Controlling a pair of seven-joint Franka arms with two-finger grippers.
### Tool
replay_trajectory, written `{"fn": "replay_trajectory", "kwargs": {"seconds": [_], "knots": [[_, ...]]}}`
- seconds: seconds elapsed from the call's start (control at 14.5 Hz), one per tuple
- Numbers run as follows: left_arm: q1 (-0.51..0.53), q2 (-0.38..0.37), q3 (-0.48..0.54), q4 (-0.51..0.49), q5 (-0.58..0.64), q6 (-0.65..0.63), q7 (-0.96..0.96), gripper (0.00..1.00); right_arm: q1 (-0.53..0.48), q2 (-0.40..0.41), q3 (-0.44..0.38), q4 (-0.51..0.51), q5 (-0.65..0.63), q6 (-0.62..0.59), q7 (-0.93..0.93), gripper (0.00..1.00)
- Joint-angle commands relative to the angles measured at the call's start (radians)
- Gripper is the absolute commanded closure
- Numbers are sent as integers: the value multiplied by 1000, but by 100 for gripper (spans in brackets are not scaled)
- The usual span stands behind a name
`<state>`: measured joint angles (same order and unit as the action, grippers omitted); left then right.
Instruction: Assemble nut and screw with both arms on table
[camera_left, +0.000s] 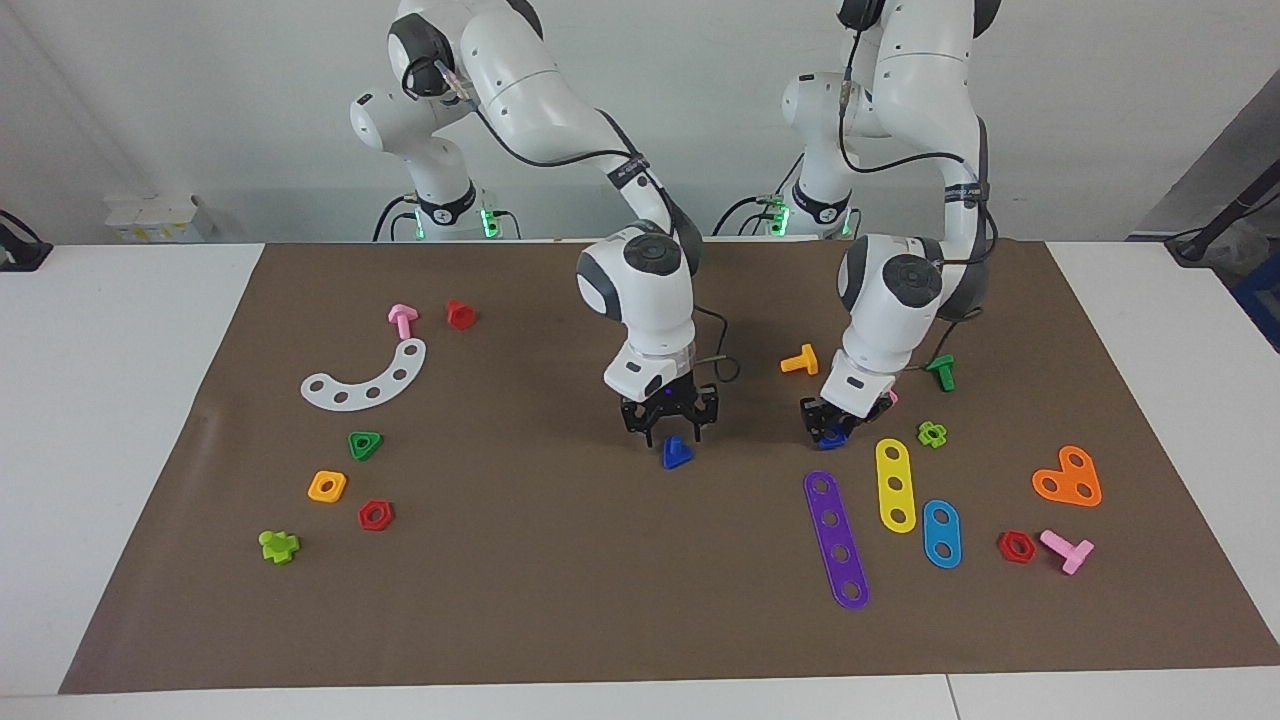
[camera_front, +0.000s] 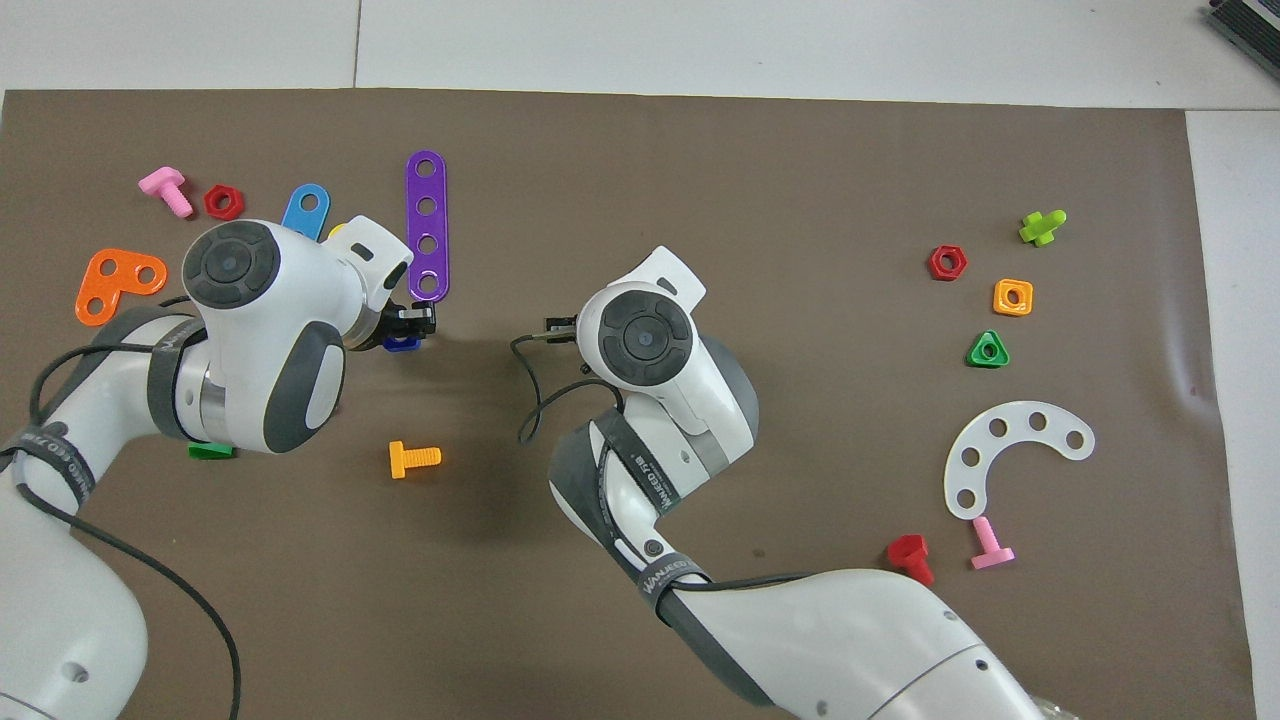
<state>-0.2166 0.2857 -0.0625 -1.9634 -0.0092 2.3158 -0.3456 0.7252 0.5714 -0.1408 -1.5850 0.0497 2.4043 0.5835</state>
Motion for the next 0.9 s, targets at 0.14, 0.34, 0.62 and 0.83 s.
{"fn": "replay_trajectory", "kwargs": {"seconds": [0.14, 0.34, 0.62, 0.83], "knots": [[-133, 42, 12, 112, -25, -41, -154, 92, -137, -241, -3, -59, -13, -196, -25, 0], [-222, 99, 16, 207, -35, -50, -263, 92, -252, -332, -3, -55, -14, -324, -158, 0], [-288, 180, 15, 328, -37, -55, -369, 92, -418, -455, -3, -53, -14, -491, -293, 0], [-314, 190, 15, 325, -34, -49, -382, 92, -506, -530, -5, -46, -13, -592, -359, 0]]}}
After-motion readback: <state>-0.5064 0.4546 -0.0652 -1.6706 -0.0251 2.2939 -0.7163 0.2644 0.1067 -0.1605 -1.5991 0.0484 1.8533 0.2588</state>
